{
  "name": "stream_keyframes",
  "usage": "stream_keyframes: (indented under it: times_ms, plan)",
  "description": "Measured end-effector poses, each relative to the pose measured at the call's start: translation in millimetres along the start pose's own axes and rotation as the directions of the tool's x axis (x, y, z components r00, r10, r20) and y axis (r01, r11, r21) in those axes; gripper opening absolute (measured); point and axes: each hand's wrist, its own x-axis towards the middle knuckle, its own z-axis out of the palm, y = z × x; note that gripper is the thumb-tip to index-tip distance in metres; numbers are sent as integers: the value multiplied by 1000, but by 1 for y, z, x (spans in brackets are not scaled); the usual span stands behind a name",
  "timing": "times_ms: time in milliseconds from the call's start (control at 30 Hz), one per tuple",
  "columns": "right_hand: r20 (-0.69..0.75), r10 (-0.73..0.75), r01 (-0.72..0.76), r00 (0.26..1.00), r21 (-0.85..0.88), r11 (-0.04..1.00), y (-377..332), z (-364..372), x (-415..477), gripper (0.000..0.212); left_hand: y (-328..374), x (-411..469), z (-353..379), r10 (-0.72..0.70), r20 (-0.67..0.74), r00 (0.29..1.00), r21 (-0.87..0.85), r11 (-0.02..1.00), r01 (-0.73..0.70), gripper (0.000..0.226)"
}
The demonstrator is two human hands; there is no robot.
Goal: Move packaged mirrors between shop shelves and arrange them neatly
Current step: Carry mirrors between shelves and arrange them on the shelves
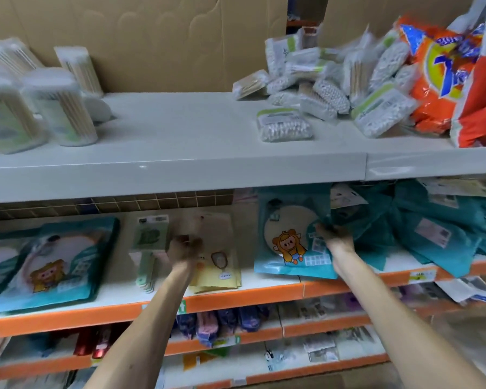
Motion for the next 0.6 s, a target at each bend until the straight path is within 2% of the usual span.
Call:
stream_keyframes:
  times_ms: [267, 333, 433, 533, 600]
  plan:
    - [-24, -46, 43, 999, -124, 991, 1, 8, 8, 23, -16, 5, 7, 128, 54, 990, 72, 989, -131, 15]
    - [-31, -56, 51, 998, -135, 990, 2, 10, 9, 25, -49, 35, 19, 152, 75, 986, 75, 985, -158, 31]
    - [-35, -48, 43, 998, -109, 993, 3, 15, 6, 18, -54, 42, 19, 154, 89, 984, 261, 950, -172, 60]
    - [-43, -29, 25, 999, -82, 996, 5, 19, -1, 16, -8, 2, -2, 154, 140, 978, 432, 880, -200, 60]
    - [-42, -6, 4, 999, -57, 998, 7, 18, -5, 21, 12, -12, -13, 204, 190, 960, 508, 816, -274, 56]
